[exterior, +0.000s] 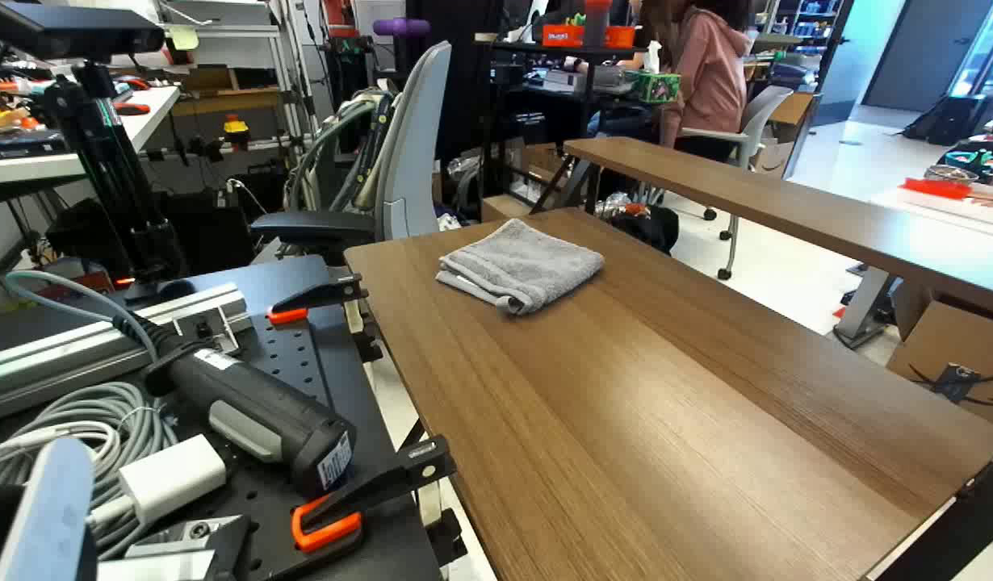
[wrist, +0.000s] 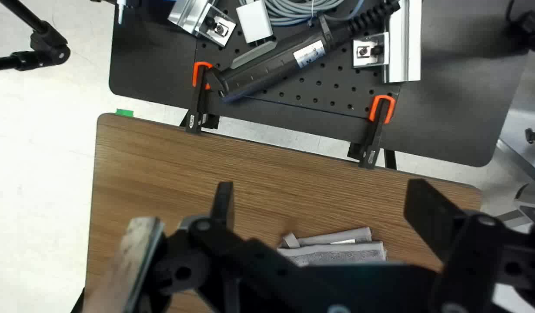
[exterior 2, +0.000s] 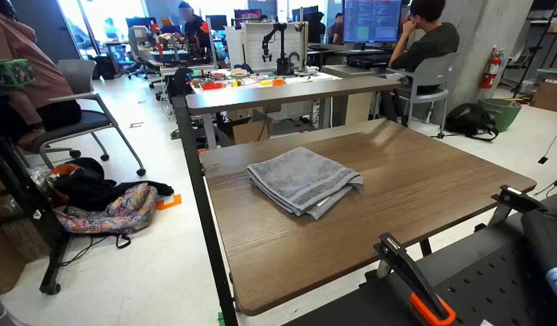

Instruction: Move the towel to the right

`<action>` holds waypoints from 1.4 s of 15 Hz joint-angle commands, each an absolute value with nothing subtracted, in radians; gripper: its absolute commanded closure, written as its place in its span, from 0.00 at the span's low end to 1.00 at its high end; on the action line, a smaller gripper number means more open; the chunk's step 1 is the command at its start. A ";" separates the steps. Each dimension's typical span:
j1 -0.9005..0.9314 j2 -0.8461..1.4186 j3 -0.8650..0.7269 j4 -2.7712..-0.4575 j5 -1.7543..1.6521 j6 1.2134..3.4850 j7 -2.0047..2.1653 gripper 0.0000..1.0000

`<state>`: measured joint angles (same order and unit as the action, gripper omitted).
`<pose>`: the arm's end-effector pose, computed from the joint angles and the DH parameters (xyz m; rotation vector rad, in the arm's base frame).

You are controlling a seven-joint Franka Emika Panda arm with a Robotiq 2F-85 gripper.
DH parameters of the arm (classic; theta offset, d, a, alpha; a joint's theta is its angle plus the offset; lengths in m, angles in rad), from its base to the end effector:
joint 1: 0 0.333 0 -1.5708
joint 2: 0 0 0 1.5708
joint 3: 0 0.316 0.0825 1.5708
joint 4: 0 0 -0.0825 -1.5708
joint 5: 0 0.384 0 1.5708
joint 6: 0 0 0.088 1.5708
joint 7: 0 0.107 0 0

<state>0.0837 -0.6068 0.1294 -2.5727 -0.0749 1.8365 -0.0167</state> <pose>0.3410 0.0683 0.4495 2.9616 0.3369 -0.1811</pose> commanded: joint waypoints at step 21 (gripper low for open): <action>0.099 0.047 0.172 -2.448 0.034 2.489 0.364 0.00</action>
